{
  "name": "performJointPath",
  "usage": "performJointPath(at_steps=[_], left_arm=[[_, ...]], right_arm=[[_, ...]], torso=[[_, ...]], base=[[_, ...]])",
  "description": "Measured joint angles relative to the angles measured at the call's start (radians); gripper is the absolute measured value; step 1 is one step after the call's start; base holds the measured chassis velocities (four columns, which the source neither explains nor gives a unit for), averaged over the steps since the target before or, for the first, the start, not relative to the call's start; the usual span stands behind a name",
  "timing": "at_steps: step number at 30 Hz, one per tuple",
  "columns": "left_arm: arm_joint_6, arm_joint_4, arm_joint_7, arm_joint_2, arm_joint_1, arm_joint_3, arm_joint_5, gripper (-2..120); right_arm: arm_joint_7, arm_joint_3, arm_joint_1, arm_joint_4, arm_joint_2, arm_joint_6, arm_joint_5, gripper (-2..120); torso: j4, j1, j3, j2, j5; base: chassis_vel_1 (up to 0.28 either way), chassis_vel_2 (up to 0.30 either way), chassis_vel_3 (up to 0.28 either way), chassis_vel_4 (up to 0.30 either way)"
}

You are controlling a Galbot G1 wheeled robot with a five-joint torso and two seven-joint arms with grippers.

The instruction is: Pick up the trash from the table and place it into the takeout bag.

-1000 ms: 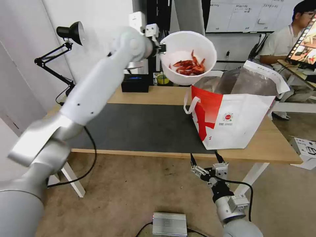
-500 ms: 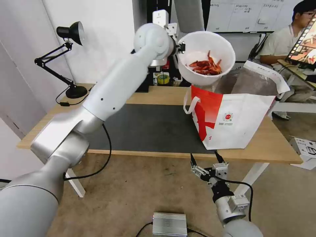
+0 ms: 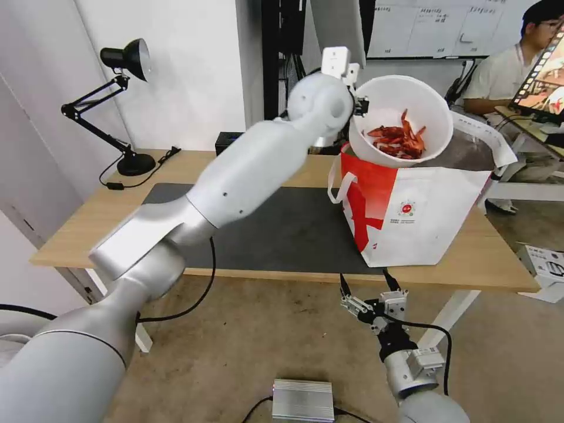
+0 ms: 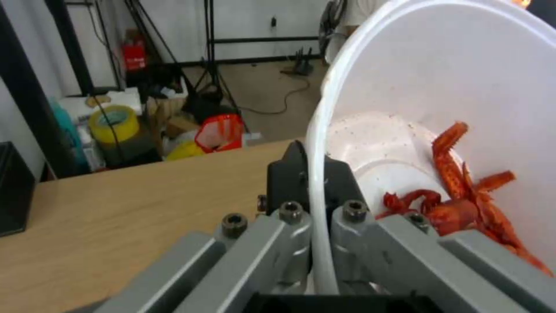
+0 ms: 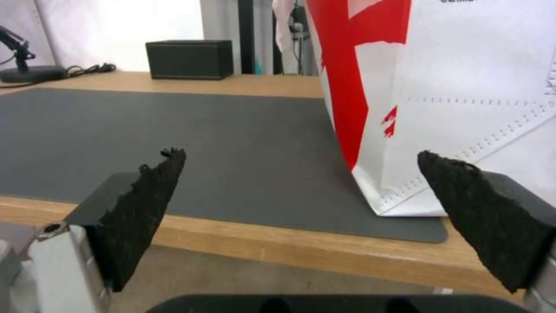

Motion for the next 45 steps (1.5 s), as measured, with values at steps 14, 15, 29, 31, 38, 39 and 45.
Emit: performJointPath(at_steps=[14, 15, 29, 31, 38, 39, 45], left_arm=[[-0.014, -0.052, 0.061, 0.029, 0.008, 0.062, 0.012, 0], [-0.002, -0.055, 0.063, 0.030, 0.008, 0.064, 0.005, 0], [0.123, -0.091, 0.044, 0.049, 0.019, 0.058, -0.057, 21], [0.129, -0.096, 0.039, 0.054, 0.019, 0.055, -0.072, 30], [0.129, -0.110, 0.035, 0.060, 0.016, 0.050, -0.076, 55], [0.129, -0.114, 0.034, 0.062, 0.017, 0.049, -0.077, 59], [0.116, -0.154, 0.014, 0.096, 0.024, 0.039, -0.077, 83]], right_arm=[[0.000, 0.000, 0.000, 0.000, 0.000, 0.000, 0.000, 100], [0.000, 0.000, 0.000, 0.000, 0.000, 0.000, 0.000, 100], [0.000, 0.000, 0.000, 0.000, 0.000, 0.000, 0.000, 100], [0.000, 0.000, 0.000, 0.000, 0.000, 0.000, 0.000, 100], [0.000, 0.000, 0.000, 0.000, 0.000, 0.000, 0.000, 100], [0.000, 0.000, 0.000, 0.000, 0.000, 0.000, 0.000, 100], [0.000, 0.000, 0.000, 0.000, 0.000, 0.000, 0.000, 100]], torso=[[0.0002, 0.000, 0.000, 0.000, -0.0001], [0.0002, 0.000, 0.000, 0.000, -0.0001], [0.0001, 0.000, 0.000, 0.000, -0.0001], [0.0001, 0.000, 0.000, 0.000, -0.0002], [0.0001, 0.000, 0.000, 0.000, -0.0002], [0.0001, 0.000, 0.000, 0.000, -0.0002], [0.0000, 0.000, 0.000, 0.000, -0.0002]], base=[[0.000, 0.000, 0.000, 0.000], [0.000, 0.000, 0.000, 0.000], [0.000, 0.000, 0.000, 0.000], [0.000, 0.000, 0.000, 0.000], [0.000, 0.000, 0.000, 0.000], [0.000, 0.000, 0.000, 0.000], [0.000, 0.000, 0.000, 0.000]])
